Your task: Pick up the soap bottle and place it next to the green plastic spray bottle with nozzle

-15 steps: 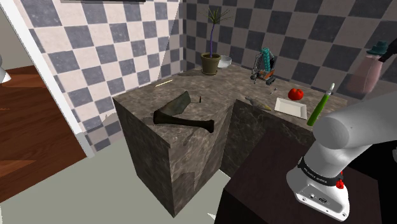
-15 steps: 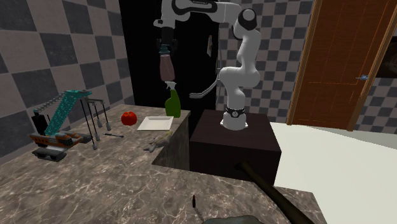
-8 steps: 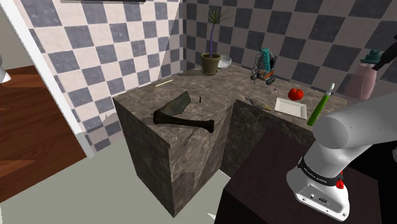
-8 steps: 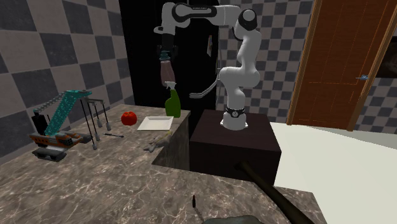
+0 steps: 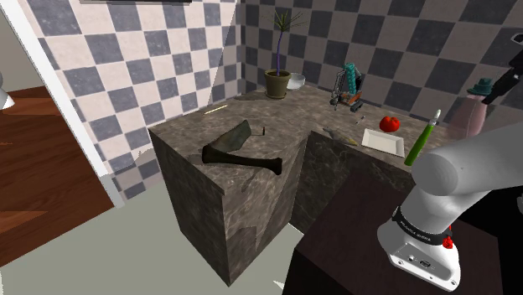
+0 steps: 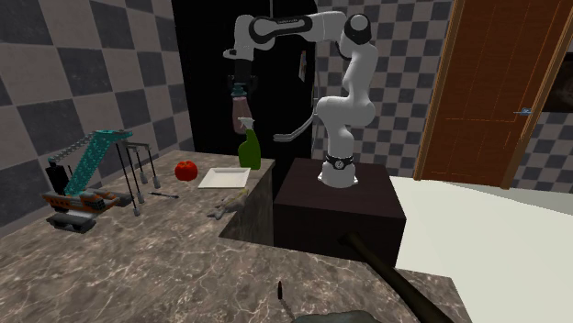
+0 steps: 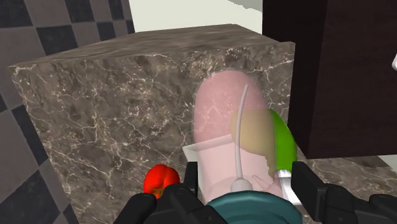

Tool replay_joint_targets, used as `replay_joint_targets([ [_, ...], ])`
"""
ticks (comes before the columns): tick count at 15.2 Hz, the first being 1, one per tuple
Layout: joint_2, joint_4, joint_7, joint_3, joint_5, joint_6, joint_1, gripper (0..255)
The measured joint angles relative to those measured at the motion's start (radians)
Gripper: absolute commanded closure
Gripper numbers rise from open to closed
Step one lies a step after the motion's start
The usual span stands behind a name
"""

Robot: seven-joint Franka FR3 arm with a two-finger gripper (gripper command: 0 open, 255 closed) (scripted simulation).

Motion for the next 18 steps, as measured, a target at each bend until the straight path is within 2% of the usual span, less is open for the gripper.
replay_joint_targets([
  [10, 0.009, -0.109, -0.014, -0.065, -0.026, 0.126, 0.006, 255],
  [18, 0.033, -0.181, -0.031, -0.137, -0.041, 0.234, 0.031, 255],
])
